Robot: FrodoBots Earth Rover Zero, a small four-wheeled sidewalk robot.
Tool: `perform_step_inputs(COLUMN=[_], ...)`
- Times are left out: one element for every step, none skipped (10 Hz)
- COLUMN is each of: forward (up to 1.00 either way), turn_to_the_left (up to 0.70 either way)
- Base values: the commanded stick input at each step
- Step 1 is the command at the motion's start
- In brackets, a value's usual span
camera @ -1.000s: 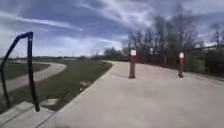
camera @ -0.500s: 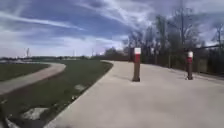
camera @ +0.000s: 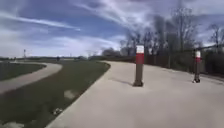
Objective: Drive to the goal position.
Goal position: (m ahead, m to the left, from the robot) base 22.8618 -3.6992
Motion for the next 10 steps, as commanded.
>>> perform_step_inputs(forward=[1.0,1.0,1.0,1.0,1.0,1.0,1.0,1.0,1.0,1.0], turn_to_the_left=[0.01,0.01,0.01,0.01,0.01,0.01,0.01,0.01,-0.03,-0.12])
